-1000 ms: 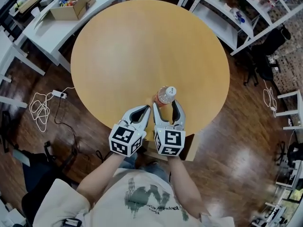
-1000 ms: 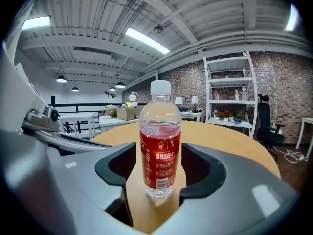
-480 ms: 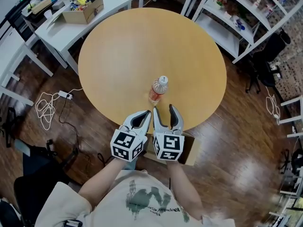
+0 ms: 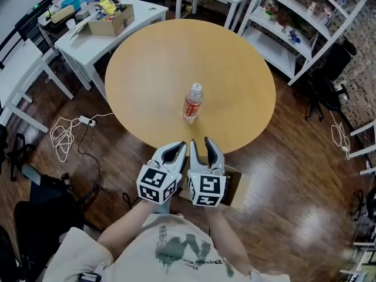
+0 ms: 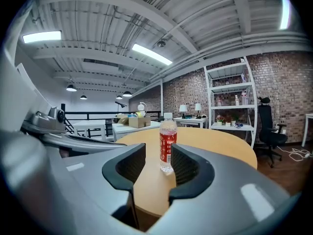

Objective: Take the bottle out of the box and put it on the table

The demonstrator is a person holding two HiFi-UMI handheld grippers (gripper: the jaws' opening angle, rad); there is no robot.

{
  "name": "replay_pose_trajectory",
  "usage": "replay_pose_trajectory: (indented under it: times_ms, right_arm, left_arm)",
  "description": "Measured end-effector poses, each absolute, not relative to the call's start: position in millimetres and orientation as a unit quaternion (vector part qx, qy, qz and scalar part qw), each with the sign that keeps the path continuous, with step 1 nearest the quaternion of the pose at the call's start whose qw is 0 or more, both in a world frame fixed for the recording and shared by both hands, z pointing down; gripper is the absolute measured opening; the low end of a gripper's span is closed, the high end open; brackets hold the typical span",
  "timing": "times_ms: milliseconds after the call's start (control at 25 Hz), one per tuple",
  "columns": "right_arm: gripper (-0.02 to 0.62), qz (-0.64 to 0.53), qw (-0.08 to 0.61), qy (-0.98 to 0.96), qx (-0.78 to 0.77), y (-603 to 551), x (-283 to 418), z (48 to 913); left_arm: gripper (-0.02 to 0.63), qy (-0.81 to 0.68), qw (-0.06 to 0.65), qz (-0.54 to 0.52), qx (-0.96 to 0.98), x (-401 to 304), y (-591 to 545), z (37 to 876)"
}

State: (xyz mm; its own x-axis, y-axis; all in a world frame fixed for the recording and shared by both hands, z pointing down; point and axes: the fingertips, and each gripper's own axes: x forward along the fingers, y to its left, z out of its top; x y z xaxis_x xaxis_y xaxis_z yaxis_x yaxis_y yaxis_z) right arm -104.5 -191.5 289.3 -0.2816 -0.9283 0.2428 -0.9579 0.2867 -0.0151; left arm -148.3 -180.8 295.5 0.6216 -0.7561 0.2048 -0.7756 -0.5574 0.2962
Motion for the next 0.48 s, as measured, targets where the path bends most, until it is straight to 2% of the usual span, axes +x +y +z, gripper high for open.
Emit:
replay_pose_trajectory:
  times_ms: [360,480]
  right_arm:
    - [0.006,0.077,0.063,-0.805,0.585,-117.1,-100.0,263.7]
    - [0.000,0.073,0.053,-0.811,0.578,-95.5,-101.3,255.4]
  left_arm:
    - [-0.026,-0.436,0.150,0.024,0.887,-139.7,-114.0,269.1]
    - [-0.026,-0.436,0.141,0.019,0.889,-137.3,-94.5,263.4]
